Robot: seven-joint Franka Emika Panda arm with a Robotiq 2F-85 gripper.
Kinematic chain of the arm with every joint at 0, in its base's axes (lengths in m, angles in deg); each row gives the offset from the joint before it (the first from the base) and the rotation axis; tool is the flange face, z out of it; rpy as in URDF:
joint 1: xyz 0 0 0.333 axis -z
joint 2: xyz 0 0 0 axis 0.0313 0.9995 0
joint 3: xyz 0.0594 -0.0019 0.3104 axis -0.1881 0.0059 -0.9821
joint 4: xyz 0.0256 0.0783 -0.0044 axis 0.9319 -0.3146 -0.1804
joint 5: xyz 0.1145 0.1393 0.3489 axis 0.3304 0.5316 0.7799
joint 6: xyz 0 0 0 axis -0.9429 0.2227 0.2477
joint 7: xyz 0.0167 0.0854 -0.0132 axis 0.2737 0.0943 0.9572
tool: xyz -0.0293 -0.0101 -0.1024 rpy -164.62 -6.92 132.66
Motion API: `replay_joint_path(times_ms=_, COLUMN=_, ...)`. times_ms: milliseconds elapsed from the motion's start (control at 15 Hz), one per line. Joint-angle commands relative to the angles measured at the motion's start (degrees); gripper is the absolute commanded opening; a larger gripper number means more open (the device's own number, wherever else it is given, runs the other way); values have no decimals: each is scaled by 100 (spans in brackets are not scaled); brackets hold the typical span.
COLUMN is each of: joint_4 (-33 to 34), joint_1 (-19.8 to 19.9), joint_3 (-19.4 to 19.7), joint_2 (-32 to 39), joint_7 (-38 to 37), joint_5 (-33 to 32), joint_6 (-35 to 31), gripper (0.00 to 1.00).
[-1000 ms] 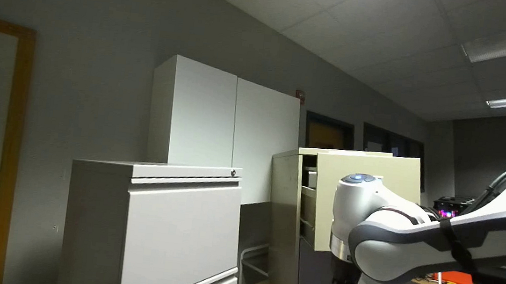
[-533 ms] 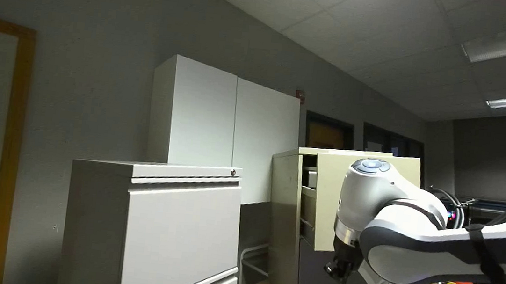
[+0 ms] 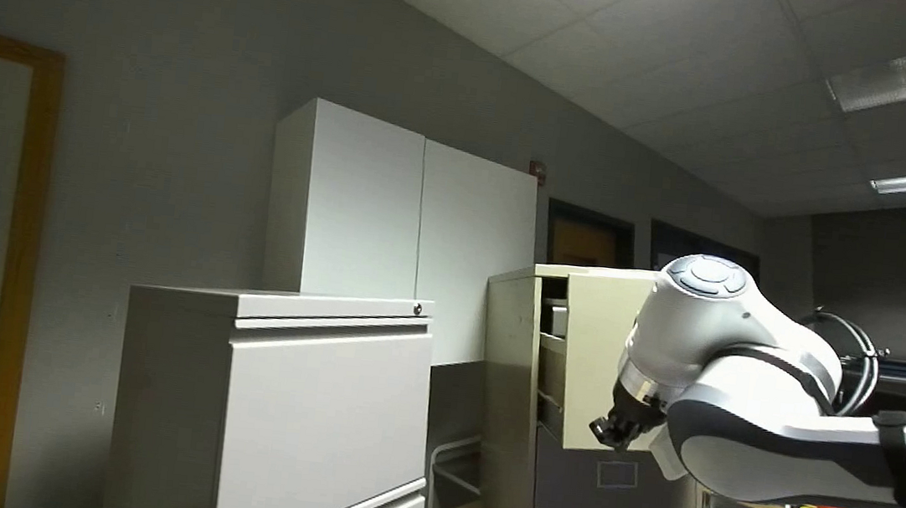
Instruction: Close the top drawer of the cabinet to the right.
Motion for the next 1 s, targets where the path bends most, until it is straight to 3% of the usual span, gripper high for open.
replay_joint_path(times_ms=0, joint_4=22, joint_1=413, joint_3=-192, joint_2=-33, joint_7=-381, joint_5=-188, joint_6=-763, gripper=8)
replay_joint_path(times_ms=267, joint_4=-39, joint_1=1300, joint_3=-700, joint_2=64, joint_7=-804, joint_5=-430, joint_6=-2238, gripper=8)
replay_joint_path(times_ms=533, joint_4=-4, joint_1=2932, joint_3=-1698, joint_2=-31, joint_7=-1192, joint_5=-299, joint_6=-3591, gripper=8)
replay_joint_path(times_ms=600, joint_4=55, joint_1=3299, joint_3=-1872, joint_2=-10, joint_7=-1548, joint_5=-571, joint_6=-3827, gripper=8)
replay_joint_path(times_ms=667, joint_4=65, joint_1=3834, joint_3=-2272, joint_2=-127, joint_7=-1308, joint_5=-38, joint_6=-4082, gripper=8)
replay_joint_path(times_ms=733, joint_4=143, joint_1=4199, joint_3=-2432, joint_2=-116, joint_7=-1760, joint_5=-385, joint_6=-4266, gripper=8)
replay_joint_path(times_ms=800, joint_4=192, joint_1=4626, joint_3=-2717, joint_2=-163, joint_7=-1826, joint_5=-294, joint_6=-4432, gripper=8)
replay_joint_path(times_ms=867, joint_4=215, joint_1=5001, joint_3=-3067, joint_2=-271, joint_7=-1430, joint_5=402, joint_6=-4542, gripper=8)
replay_joint_path(times_ms=933, joint_4=296, joint_1=5373, joint_3=-3376, joint_2=-264, joint_7=-1422, joint_5=644, joint_6=-4643, gripper=8)
